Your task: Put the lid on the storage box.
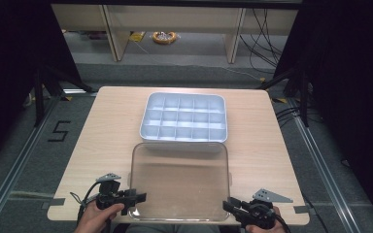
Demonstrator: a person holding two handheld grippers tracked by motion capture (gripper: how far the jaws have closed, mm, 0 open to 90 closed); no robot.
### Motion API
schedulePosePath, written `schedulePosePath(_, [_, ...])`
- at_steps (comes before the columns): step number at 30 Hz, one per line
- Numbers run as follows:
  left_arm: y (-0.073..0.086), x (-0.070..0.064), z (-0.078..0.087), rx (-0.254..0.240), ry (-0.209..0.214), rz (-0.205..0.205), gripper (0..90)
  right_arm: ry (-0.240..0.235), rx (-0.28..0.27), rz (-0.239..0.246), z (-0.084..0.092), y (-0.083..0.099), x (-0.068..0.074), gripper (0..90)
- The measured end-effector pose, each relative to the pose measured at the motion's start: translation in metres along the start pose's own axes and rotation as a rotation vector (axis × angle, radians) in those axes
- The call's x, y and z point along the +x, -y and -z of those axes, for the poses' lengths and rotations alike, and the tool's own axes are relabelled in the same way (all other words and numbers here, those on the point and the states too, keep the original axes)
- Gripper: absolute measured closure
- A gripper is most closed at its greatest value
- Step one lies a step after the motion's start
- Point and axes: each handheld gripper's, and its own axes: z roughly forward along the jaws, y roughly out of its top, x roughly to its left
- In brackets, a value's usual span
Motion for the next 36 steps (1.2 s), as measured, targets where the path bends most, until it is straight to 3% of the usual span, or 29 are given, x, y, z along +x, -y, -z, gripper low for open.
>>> schedulePosePath(1, [0.000, 0.000, 0.000, 0.000, 0.000, 0.000, 42.9, 0.017, 0.032, -0.042, 0.002, 0.000, 0.004, 65.2])
schedulePosePath(2, [-0.001, -0.001, 0.000, -0.005, -0.015, -0.015, 42.6, 0.003, 0.032, -0.046, 0.001, 0.000, 0.005, 65.2])
schedulePosePath(5, [-0.002, -0.001, 0.002, -0.015, -0.021, -0.025, 43.0, 0.009, 0.019, -0.016, 0.001, 0.000, 0.004, 66.5])
schedulePosePath(7, [-0.003, -0.002, 0.004, -0.019, -0.047, -0.052, 42.9, 0.007, 0.005, 0.006, 0.000, -0.001, 0.004, 66.6])
schedulePosePath(11, [-0.003, 0.001, 0.006, -0.016, -0.029, -0.047, 45.2, 0.022, -0.001, -0.002, -0.002, 0.000, 0.004, 66.5])
schedulePosePath(12, [-0.006, 0.002, 0.007, -0.007, -0.015, -0.057, 48.7, 0.019, -0.006, -0.019, -0.001, 0.000, 0.004, 67.0])
schedulePosePath(13, [-0.007, 0.001, 0.008, 0.004, -0.017, -0.086, 48.9, 0.028, -0.001, -0.001, 0.001, -0.001, 0.003, 67.6])
schedulePosePath(16, [-0.009, -0.002, 0.009, 0.002, -0.023, -0.110, 49.1, 0.012, -0.023, -0.015, 0.001, -0.003, 0.002, 68.9])
schedulePosePath(17, [-0.012, -0.004, 0.009, -0.005, -0.024, -0.124, 50.9, 0.029, -0.027, -0.053, 0.003, -0.005, 0.003, 70.1])
schedulePosePath(18, [-0.014, -0.003, 0.010, -0.006, -0.025, -0.134, 51.6, 0.031, -0.041, -0.026, 0.002, -0.007, 0.000, 70.6])
schedulePosePath(24, [-0.025, -0.002, 0.008, -0.051, -0.047, -0.125, 52.7, 0.037, -0.063, -0.026, 0.000, -0.018, 0.002, 70.8])
schedulePosePath(25, [-0.028, -0.004, 0.008, -0.059, -0.054, -0.127, 52.7, 0.040, -0.080, -0.009, 0.000, -0.022, 0.001, 70.9])
schedulePosePath(26, [-0.033, -0.007, 0.009, -0.071, -0.062, -0.134, 52.7, 0.074, -0.085, 0.007, -0.002, -0.028, 0.000, 70.9])
schedulePosePath(27, [-0.039, -0.007, 0.011, -0.065, -0.069, -0.177, 52.7, 0.076, -0.079, -0.032, -0.002, -0.030, 0.003, 70.8])
schedulePosePath(28, [-0.042, -0.010, 0.010, -0.090, -0.068, -0.163, 52.8, 0.083, -0.090, -0.008, -0.003, -0.035, -0.001, 70.8])
schedulePosePath(30, [-0.047, -0.011, 0.011, -0.094, -0.069, -0.176, 52.8, 0.099, -0.110, 0.017, -0.005, -0.041, -0.006, 70.6])
schedulePosePath(31, [-0.057, -0.013, 0.012, -0.114, -0.065, -0.180, 52.8, 0.100, -0.097, -0.017, -0.004, -0.045, -0.004, 70.3])
schedulePosePath(32, [-0.057, -0.013, 0.012, -0.114, -0.065, -0.180, 52.8, 0.100, -0.097, -0.017, -0.004, -0.045, -0.004, 70.3])
schedulePosePath(33, [-0.068, -0.015, 0.011, -0.136, -0.074, -0.182, 52.8, 0.109, -0.123, 0.012, -0.006, -0.053, -0.009, 69.8])
schedulePosePath(35, [-0.082, -0.016, 0.010, -0.144, -0.079, -0.194, 52.8, 0.119, -0.138, -0.007, -0.007, -0.062, -0.009, 69.7])
schedulePosePath(36, [-0.088, -0.017, 0.010, -0.151, -0.085, -0.203, 52.8, 0.124, -0.147, 0.019, -0.008, -0.068, -0.012, 69.6])
